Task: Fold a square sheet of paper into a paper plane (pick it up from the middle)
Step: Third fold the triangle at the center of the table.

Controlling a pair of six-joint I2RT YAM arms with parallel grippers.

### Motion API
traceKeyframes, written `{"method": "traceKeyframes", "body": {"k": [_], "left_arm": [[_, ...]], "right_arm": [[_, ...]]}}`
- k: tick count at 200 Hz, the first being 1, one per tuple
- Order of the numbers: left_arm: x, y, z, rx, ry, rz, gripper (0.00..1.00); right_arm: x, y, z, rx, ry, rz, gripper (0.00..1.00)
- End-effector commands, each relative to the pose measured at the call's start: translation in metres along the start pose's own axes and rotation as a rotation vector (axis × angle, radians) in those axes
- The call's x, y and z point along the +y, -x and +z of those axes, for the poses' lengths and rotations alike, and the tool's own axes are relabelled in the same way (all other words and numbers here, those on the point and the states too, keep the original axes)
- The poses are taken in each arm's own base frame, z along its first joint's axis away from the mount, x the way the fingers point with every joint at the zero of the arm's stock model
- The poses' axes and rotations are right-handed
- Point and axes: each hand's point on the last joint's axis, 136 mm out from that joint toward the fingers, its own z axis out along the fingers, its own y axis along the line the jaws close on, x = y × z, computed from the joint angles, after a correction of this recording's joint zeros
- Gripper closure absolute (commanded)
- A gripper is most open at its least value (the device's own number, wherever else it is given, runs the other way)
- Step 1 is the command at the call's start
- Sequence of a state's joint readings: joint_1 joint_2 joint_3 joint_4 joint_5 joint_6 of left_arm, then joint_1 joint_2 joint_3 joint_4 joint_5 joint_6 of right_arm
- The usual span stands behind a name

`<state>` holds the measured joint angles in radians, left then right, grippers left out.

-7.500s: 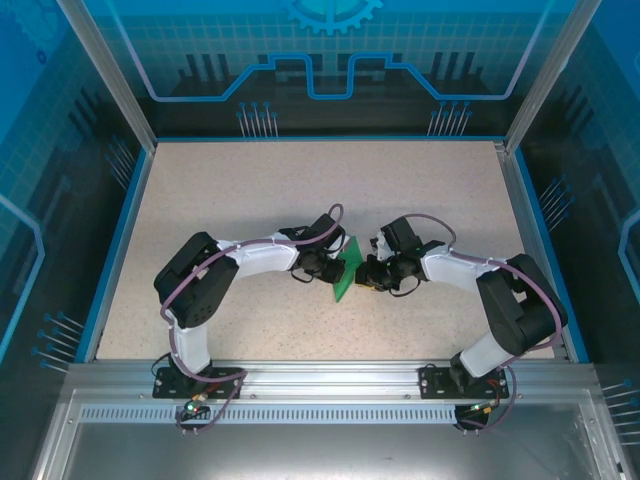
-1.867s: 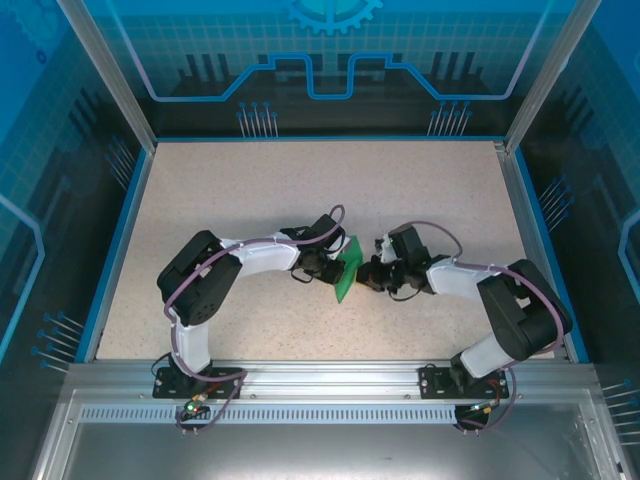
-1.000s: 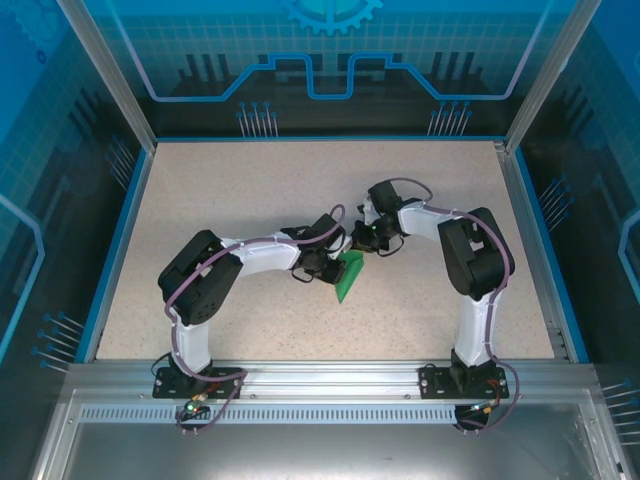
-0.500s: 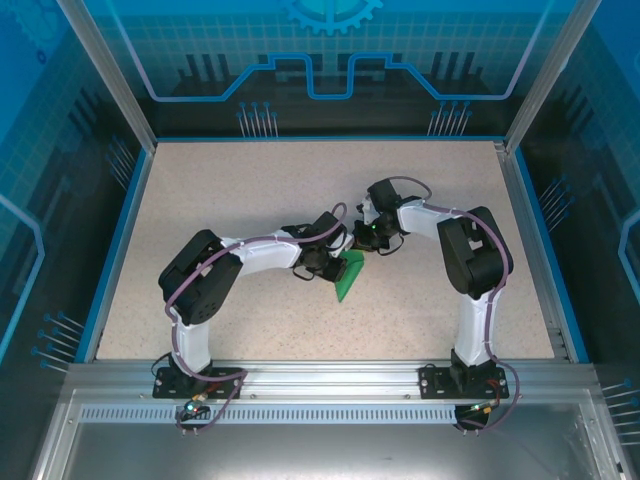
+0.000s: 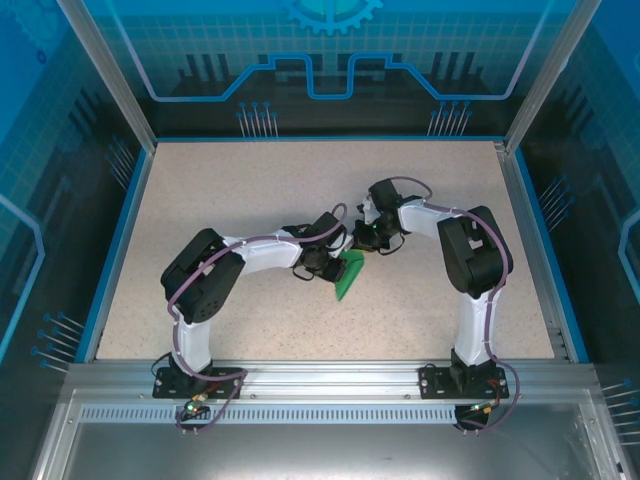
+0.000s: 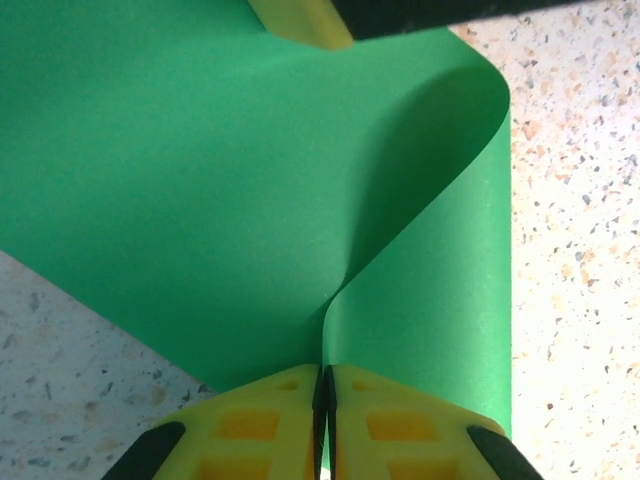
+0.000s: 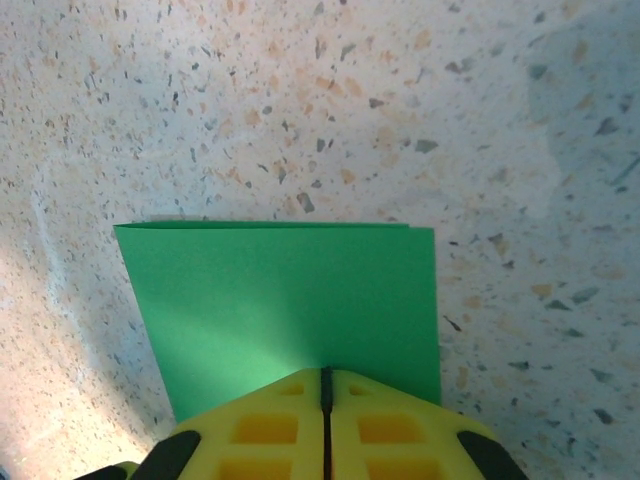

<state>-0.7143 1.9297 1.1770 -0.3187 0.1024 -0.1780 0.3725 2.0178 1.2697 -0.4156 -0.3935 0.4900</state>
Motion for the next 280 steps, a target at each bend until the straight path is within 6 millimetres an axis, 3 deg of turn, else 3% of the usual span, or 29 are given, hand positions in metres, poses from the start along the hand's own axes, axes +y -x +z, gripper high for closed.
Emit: {"method": "traceKeyframes", "body": {"k": [1,37,78,119,156,280], "left_arm": [[0.009,-0.023,0.015,0.075,0.017,-0.011,0.87],[0.010,-0.026,0.015,0.078,0.017,-0.013,0.87],[0.008,-0.025,0.013,0.073,0.012,-0.015,0.87],[0.008,-0.026,0.014,0.076,0.011,-0.018,0.87],[0.008,-0.026,0.015,0.076,0.010,-0.019,0.87],[0.006,-0.026,0.016,0.078,-0.003,-0.015,0.87]], "right_arm": [[0.012,0.008,-0.027,-0.042,0.082,0.033,0.92],[0.019,0.012,-0.070,-0.153,0.164,0.068,0.92],[0.024,-0.033,-0.083,-0.188,0.241,0.110,0.94],[0.039,-0.096,-0.061,-0.120,0.288,0.129,0.94],[0.052,-0.129,-0.030,-0.050,0.276,0.126,0.95],[0.061,-0.135,-0.009,0.003,0.277,0.121,0.94]]}}
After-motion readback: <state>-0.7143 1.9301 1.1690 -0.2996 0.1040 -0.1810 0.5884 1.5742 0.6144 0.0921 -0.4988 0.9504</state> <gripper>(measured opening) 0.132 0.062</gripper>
